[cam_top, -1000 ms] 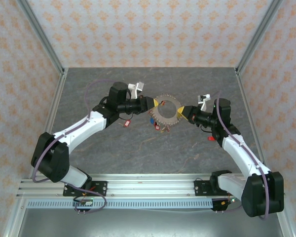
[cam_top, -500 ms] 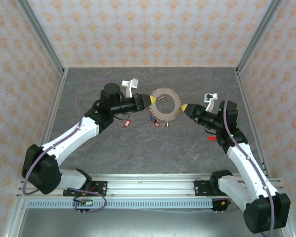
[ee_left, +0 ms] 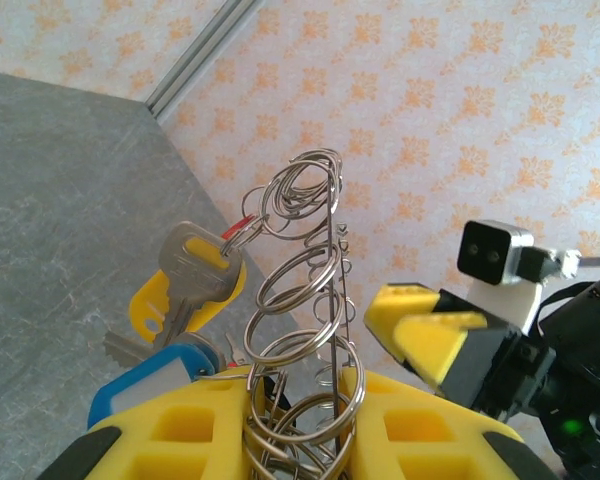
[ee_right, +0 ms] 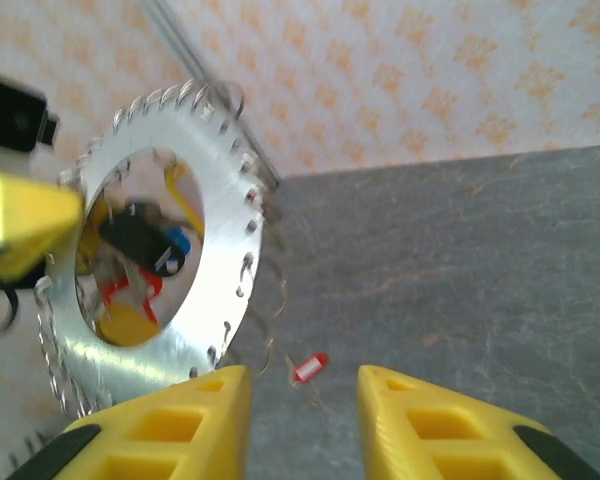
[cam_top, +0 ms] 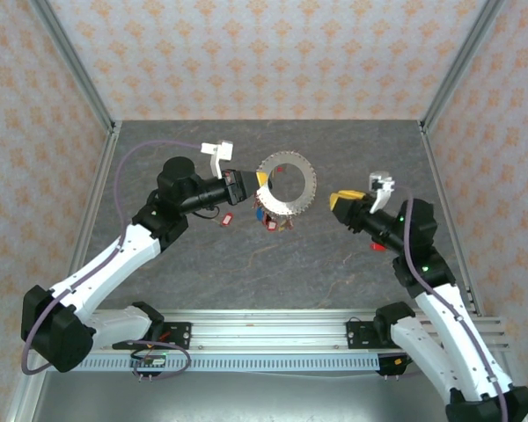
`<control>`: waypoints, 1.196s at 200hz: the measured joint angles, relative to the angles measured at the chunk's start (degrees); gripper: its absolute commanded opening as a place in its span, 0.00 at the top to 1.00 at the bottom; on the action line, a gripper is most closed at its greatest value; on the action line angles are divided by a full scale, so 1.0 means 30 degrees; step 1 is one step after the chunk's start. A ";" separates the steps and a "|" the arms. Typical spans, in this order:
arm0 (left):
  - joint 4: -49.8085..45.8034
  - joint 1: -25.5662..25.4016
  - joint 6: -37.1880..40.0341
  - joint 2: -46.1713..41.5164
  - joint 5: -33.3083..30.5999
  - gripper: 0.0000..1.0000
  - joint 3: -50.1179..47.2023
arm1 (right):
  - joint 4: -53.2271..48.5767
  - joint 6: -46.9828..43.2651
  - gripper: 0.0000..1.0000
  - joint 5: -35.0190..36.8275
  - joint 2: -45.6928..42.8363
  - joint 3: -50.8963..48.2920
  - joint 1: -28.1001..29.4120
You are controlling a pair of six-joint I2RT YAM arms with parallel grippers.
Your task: Put the keys on the keyring
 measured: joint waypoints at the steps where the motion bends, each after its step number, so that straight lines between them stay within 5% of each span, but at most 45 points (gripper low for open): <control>1: 0.0007 0.0007 0.0000 0.0000 0.0007 1.00 -0.0015 | -0.0022 -0.0058 0.68 0.0102 0.0007 0.0007 0.0102; 37: 0.0284 0.1020 -0.0015 0.0000 0.0889 1.00 -0.0342 | -0.0532 -0.4065 0.72 0.4663 0.0036 -0.0029 0.6470; 83: 0.0568 0.1974 0.0539 -0.0131 0.2477 1.00 -0.0342 | 0.3614 -0.9282 0.73 0.9340 0.0211 -0.3249 1.0673; 163: -0.0568 0.2229 0.2208 -0.0488 0.3592 1.00 -0.0015 | 0.8459 -1.3435 0.75 1.1402 0.2033 -0.3861 1.2458; 239: -0.0539 0.2244 0.2098 -0.0510 0.3293 1.00 -0.0015 | 0.8998 -1.4863 0.77 1.1650 0.1938 -0.4692 1.2852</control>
